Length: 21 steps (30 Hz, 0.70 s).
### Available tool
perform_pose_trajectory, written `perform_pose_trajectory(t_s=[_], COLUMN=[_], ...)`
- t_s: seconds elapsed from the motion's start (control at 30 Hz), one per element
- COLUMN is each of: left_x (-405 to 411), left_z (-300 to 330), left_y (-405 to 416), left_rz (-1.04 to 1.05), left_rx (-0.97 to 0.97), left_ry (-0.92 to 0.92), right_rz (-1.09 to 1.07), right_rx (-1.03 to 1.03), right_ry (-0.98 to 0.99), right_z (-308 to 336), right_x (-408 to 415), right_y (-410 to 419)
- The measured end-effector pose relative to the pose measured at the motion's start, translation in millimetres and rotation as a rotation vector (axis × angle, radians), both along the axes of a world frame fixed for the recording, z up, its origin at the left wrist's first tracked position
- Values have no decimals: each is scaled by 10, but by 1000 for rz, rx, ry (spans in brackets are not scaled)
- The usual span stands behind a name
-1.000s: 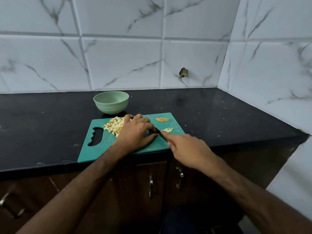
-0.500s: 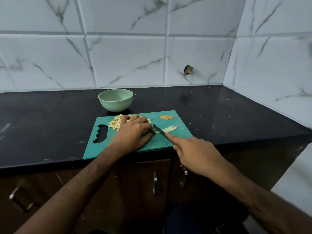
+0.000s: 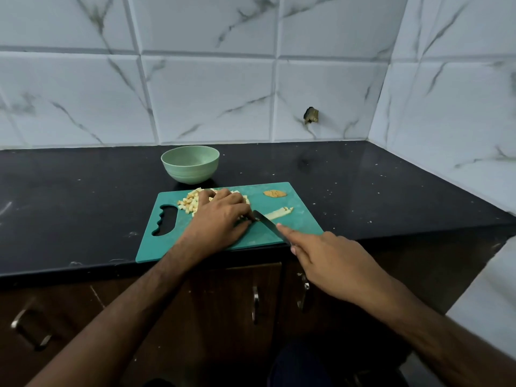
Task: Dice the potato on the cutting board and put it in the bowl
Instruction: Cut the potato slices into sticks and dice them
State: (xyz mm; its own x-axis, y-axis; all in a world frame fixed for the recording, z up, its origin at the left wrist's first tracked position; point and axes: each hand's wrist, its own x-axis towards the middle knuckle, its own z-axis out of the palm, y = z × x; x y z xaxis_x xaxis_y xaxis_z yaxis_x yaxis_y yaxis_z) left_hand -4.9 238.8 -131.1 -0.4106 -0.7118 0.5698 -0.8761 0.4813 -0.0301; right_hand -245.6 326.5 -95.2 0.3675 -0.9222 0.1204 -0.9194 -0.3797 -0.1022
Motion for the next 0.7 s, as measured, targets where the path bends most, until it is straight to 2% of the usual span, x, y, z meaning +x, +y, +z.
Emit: perform_pose_trajectory(t_s=[0.1,0.17,0.23,0.3,0.4,0.47,0.6,0.7], left_x=[-5,-2,-7,-15,-6,-52,-413,-624], left_z=[-7,0,3,5,57,125,148,122], left_y=[2,4,14,24,2,-87,-319,-475], left_rz=[0,4,8,-6,-82,-166,-332,-380], left_rx=[3,11,21,3,-7,61,231,269], left_ry=[0,-12,-25,-19,-9,-36,-134,-221], right_rz=[20,20,43,76,59,16,-75,-114], right_rx=[4,92,246,303,262,210,195,185], right_ry=[9,-43,-185,-343,-531,-623,-937,-1157], right_z=[-61,7,128,266,427,439,202,5], right_x=[28,13,-82,-243,-492,-600,-563,-470], right_y=[-46,-123,-220,-277,-362,-526,-889,-1145])
